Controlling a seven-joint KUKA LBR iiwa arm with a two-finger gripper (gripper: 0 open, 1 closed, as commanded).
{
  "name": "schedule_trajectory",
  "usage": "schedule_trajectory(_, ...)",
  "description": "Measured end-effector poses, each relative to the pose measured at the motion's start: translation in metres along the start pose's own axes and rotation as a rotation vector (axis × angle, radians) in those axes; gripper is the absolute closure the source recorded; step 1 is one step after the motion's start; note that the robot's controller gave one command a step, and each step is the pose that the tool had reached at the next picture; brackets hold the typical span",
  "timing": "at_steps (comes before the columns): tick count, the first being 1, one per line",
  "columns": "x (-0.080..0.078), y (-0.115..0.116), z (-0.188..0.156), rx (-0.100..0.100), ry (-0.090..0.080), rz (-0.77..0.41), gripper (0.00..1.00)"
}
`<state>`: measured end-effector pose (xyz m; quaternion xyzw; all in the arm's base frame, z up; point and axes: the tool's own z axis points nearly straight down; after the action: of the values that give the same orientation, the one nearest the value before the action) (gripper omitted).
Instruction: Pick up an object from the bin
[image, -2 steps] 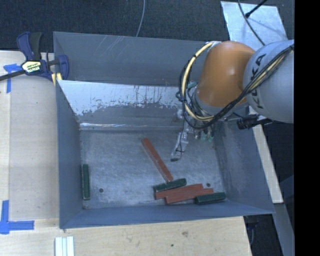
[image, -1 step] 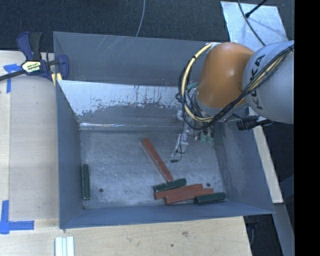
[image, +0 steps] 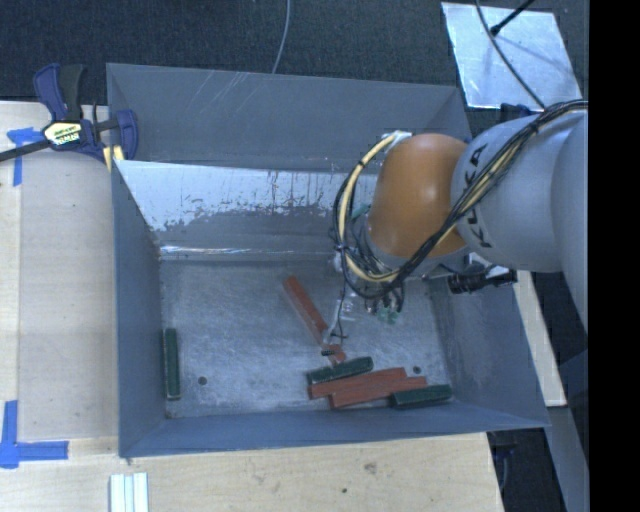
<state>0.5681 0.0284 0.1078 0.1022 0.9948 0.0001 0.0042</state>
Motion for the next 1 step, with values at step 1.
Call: schedule_trajectory(1, 0.0254, 0.007, 0.0323, 0.002, 0.008, 0.15, 0.0)
